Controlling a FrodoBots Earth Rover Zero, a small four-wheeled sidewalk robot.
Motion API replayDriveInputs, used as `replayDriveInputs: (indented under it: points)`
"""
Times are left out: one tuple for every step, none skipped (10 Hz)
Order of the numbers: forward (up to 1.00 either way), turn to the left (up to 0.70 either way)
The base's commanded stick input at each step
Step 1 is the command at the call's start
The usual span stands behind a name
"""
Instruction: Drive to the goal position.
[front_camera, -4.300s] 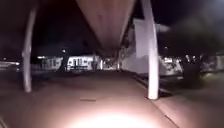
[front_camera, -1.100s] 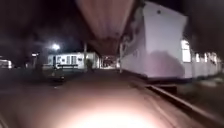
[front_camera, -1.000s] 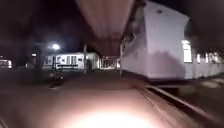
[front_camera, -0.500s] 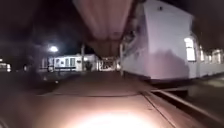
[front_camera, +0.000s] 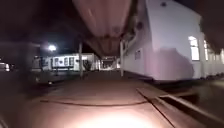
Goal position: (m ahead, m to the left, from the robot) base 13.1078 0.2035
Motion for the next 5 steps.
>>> replayDriveInputs:
  points:
    - [1.0, 0.0]
    - [1.0, 0.0]
    - [1.0, 0.0]
    - [1.0, 0.0]
    - [1.0, 0.02]
